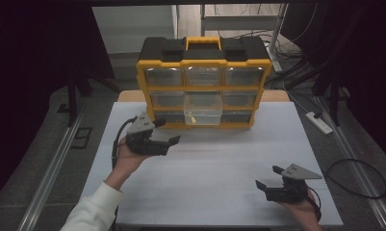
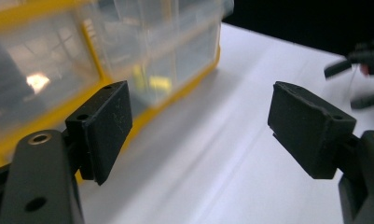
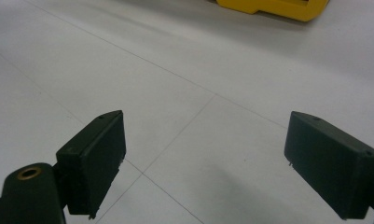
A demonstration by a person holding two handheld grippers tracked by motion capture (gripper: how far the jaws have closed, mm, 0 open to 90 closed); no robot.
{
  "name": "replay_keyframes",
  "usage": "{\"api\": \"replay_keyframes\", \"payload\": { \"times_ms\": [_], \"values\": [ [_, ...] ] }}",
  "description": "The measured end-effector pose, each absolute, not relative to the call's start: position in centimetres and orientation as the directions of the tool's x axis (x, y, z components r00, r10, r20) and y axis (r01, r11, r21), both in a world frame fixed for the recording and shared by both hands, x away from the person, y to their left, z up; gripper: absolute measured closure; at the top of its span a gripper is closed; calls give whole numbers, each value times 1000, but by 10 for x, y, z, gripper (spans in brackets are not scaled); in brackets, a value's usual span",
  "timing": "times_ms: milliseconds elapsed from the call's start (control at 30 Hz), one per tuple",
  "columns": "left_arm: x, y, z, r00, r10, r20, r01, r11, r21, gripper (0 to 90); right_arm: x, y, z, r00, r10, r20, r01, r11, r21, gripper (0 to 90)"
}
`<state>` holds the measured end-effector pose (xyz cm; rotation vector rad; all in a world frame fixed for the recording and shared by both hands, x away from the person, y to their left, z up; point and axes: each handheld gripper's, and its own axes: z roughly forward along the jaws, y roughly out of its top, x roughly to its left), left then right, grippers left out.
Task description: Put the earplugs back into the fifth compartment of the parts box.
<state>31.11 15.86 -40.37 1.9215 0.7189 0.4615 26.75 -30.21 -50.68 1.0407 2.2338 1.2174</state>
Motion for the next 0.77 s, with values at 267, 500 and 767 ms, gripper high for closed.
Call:
{"api": "replay_keyframes", "payload": {
  "times_ms": [267,500,767],
  "values": [
    [273,190,-452,710,704,-2,346,-346,872,201,268,-302,-507,-643,765,14,427,343,837,133],
    [254,209,-486,681,730,-57,417,-322,850,195,268,-302,-507,-642,767,11,423,342,839,133],
    [254,208,-494,683,728,-59,423,-328,845,185,267,-304,-506,-642,767,10,410,332,850,133]
  ]
}}
